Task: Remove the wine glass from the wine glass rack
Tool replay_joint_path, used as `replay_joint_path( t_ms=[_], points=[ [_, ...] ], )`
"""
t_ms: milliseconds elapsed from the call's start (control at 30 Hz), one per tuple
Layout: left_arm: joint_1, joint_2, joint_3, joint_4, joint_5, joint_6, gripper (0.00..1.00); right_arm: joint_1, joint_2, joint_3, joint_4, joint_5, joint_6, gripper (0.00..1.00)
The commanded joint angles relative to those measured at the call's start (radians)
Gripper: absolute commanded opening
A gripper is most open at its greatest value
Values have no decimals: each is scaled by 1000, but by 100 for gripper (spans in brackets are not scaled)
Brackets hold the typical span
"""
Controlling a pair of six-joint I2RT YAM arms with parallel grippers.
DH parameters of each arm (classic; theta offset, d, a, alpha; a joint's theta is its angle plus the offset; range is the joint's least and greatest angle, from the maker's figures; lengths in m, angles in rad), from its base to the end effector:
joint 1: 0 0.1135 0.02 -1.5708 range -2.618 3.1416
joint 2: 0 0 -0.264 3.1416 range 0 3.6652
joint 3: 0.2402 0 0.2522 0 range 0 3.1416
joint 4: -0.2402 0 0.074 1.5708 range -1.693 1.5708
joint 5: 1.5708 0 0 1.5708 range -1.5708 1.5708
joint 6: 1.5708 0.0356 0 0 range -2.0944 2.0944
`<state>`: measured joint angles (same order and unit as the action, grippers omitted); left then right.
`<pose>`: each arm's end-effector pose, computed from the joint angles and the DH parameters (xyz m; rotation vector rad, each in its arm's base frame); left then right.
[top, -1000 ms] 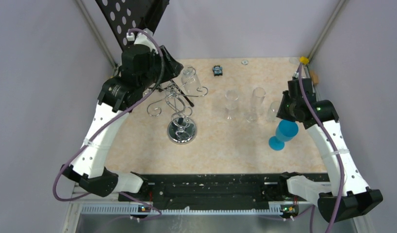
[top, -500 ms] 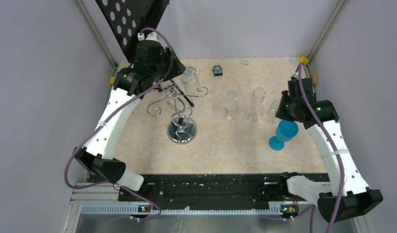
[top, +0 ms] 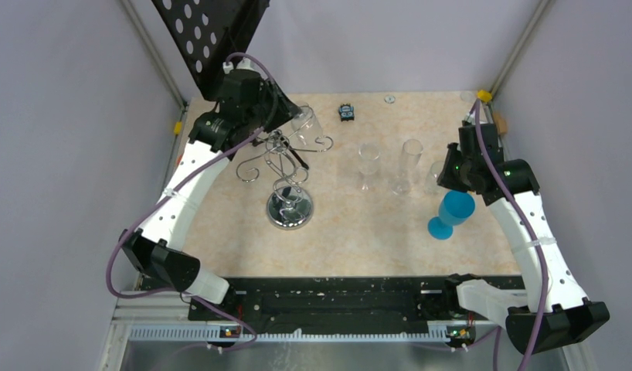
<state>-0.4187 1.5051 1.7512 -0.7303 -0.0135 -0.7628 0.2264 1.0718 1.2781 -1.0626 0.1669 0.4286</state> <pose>0.2950 -0.1307 0.4438 -0.3738 2.1003 -0.7056 0.1890 0.0375 0.3718 0.3184 2.3925 0.0986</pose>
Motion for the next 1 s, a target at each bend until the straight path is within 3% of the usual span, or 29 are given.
replay_joint_path(
  t_ms=[0, 267, 433, 733, 967],
  points=[
    [12, -46, -88, 106, 2, -89, 46, 8, -19, 29, 37, -8, -11, 20],
    [21, -139, -217, 250, -31, -182, 48, 8, -23, 25, 41, -10, -17, 21],
    [33, -147, -233, 250, -14, -203, 48, 8, -29, 18, 45, -13, -19, 21],
    [39, -145, -251, 262, 20, -241, 37, 8, -35, 15, 47, -16, -21, 21],
    [36, -109, -229, 215, 42, -216, 40, 8, -44, 13, 47, -15, -24, 20]
  ],
)
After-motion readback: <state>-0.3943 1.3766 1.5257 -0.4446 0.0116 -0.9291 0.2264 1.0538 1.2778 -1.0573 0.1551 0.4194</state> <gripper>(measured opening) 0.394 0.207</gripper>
